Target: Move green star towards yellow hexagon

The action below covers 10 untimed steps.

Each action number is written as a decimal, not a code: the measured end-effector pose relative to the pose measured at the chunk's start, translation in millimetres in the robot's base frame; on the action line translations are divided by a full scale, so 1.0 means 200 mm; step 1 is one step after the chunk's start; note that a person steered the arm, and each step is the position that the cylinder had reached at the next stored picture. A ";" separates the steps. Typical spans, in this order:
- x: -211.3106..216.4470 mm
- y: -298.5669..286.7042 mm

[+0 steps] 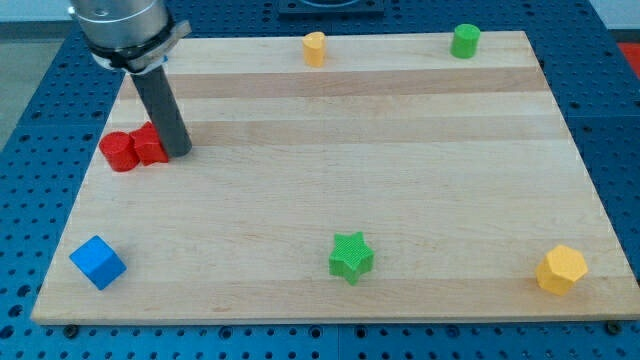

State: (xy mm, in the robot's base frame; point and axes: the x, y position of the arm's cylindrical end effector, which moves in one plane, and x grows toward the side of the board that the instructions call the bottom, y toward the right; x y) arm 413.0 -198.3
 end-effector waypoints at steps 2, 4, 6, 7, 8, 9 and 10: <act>0.20 0.26; 0.75 0.33; 0.82 0.93; 0.82 1.08; 0.83 1.11; 0.92 1.12; 1.00 1.15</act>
State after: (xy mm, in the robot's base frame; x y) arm 613.8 31.4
